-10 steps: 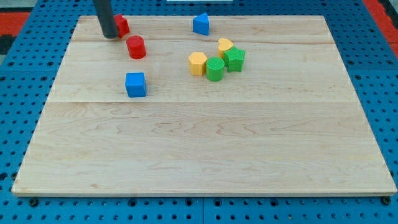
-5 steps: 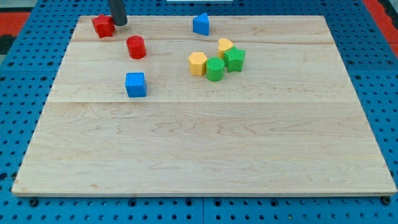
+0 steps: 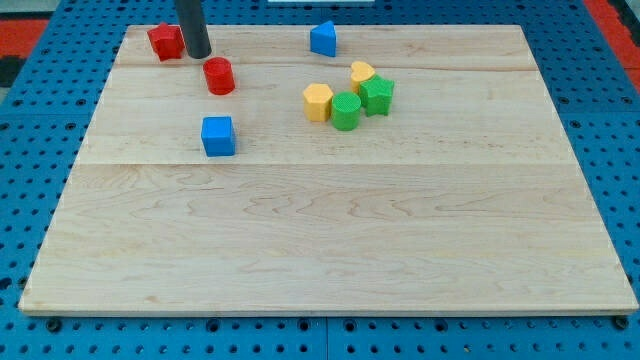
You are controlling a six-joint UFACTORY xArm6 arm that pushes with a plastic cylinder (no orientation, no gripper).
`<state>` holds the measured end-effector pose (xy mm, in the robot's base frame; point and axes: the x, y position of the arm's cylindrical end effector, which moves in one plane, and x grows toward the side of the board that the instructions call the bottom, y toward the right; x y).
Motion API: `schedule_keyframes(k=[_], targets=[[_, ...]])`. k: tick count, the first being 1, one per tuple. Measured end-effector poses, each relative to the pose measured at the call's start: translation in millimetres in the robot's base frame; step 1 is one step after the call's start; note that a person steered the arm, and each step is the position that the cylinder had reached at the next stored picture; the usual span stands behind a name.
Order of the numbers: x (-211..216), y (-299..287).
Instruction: Slide the red star away from the red circle
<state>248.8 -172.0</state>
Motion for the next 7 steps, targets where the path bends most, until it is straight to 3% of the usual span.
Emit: schedule_keyframes(k=[1,6,7], targets=[[23,-37],[40,-21],[87,14]])
